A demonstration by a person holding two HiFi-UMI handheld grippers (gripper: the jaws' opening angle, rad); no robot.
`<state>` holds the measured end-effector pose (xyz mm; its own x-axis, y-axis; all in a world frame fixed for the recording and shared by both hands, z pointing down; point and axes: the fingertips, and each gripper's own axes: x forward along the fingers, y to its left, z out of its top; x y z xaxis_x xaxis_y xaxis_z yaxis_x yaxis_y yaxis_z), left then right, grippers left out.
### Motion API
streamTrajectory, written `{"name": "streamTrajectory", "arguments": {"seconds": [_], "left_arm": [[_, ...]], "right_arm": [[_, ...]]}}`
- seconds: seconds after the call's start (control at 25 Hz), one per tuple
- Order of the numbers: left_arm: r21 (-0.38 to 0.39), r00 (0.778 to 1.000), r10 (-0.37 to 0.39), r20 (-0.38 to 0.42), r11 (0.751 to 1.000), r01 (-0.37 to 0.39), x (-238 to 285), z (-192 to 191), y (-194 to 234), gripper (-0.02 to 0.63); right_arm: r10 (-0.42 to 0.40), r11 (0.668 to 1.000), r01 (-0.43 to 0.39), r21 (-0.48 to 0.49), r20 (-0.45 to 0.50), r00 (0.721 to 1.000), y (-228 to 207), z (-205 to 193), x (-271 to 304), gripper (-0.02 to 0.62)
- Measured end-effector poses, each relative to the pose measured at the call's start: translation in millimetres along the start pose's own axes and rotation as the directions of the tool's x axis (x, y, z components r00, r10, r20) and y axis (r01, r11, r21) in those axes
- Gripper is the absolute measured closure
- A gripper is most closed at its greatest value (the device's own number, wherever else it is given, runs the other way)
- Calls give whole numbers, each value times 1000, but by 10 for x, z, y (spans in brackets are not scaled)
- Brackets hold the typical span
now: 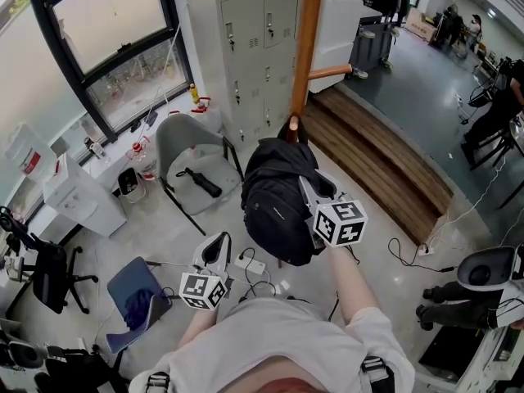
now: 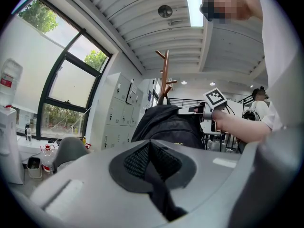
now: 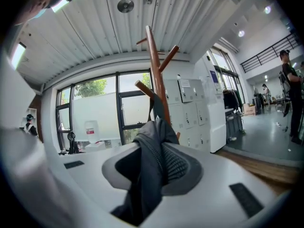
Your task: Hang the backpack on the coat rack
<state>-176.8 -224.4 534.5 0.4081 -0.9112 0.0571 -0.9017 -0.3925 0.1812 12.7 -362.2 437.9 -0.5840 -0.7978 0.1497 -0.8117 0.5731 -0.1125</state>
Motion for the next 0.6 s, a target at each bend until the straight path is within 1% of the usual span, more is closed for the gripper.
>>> {"name": "streamTrajectory", "arguments": {"seconds": [0.08,0.16,0.2,0.24,0.32,0.44,0.6], "left_arm": [[0,1000,-3,0,1000,3,3,4,-12,597],[3,1000,-7,0,1000,7,7,9,-28,597],[5,1000,-10,-1,1000,10,8,11,-37,597],[6,1000,-13,-1,1000,13,10,11,-44,597],[8,1000,-21,-2,1000,21,16,14,-59,597],[10,999,-33,0,999,33,33,44,-97,597],[14,999,-47,4,999,47,65,66,-156,597]], "right_arm": [[-17,1000,16,-21,-18,1000,-14,-16,-6,482],[-34,999,33,-31,-40,999,-41,-34,-22,397],[-42,999,41,-29,-47,998,-52,-32,-39,338],[-50,998,49,-27,-50,998,-59,-20,-62,314],[-60,998,59,-29,-39,997,-56,39,-130,300],[-61,997,61,-46,9,998,-17,222,-278,299],[-27,998,32,-53,102,994,95,484,-534,299]]}}
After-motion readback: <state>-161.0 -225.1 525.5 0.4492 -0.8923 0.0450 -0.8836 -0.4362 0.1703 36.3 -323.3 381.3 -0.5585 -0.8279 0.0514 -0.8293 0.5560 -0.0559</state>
